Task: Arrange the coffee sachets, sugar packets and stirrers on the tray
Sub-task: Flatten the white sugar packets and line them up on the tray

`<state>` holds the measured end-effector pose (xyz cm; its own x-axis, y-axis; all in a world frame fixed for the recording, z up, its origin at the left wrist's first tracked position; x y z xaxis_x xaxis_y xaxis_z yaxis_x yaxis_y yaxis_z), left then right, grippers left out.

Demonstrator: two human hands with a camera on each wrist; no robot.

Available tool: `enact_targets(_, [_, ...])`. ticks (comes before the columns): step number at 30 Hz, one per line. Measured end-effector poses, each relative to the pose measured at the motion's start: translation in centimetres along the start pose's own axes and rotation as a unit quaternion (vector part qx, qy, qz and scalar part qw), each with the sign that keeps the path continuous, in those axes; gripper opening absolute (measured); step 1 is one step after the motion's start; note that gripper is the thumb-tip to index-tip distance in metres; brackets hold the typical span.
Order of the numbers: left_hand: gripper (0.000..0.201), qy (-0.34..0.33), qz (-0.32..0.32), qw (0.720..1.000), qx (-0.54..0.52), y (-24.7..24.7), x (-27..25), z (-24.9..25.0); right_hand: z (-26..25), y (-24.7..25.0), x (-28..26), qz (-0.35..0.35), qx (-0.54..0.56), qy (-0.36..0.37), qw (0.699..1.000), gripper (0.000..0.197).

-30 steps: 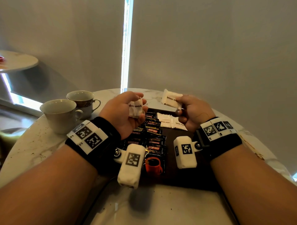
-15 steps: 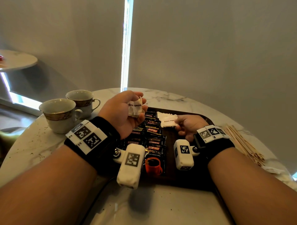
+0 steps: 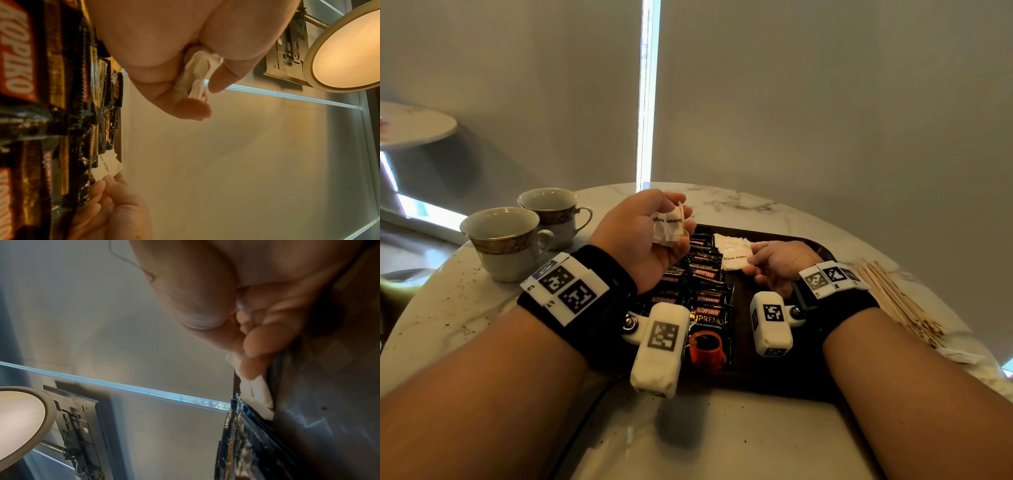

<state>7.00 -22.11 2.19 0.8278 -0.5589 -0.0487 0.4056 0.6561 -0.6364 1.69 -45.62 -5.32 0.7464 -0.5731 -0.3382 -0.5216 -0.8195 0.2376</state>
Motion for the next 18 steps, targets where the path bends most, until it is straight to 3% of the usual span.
enact_targets(12, [0.033,0.013,-0.020,0.999,-0.030,-0.5,-0.2,-0.2,-0.3,-0.1,-0.7,0.021,0.017,0.004,1.000,0.024])
enact_targets(18, [0.034,0.019,-0.019,0.999,-0.030,-0.5,-0.4,-0.6,-1.0,0.6,-1.5,0.040,-0.048,0.011,0.998,0.015])
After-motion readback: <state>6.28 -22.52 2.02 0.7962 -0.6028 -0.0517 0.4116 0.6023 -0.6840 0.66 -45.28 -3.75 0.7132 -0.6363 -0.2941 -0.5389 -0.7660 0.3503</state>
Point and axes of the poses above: each hand's wrist, its own x-axis towards the middle knuckle, its own y-axis out of the back of the hand, z = x × y, the point moved 10 cm from there along x, towards the middle knuckle, and after that the axes turned 4 degrees about -x, right-handed, at the moved point
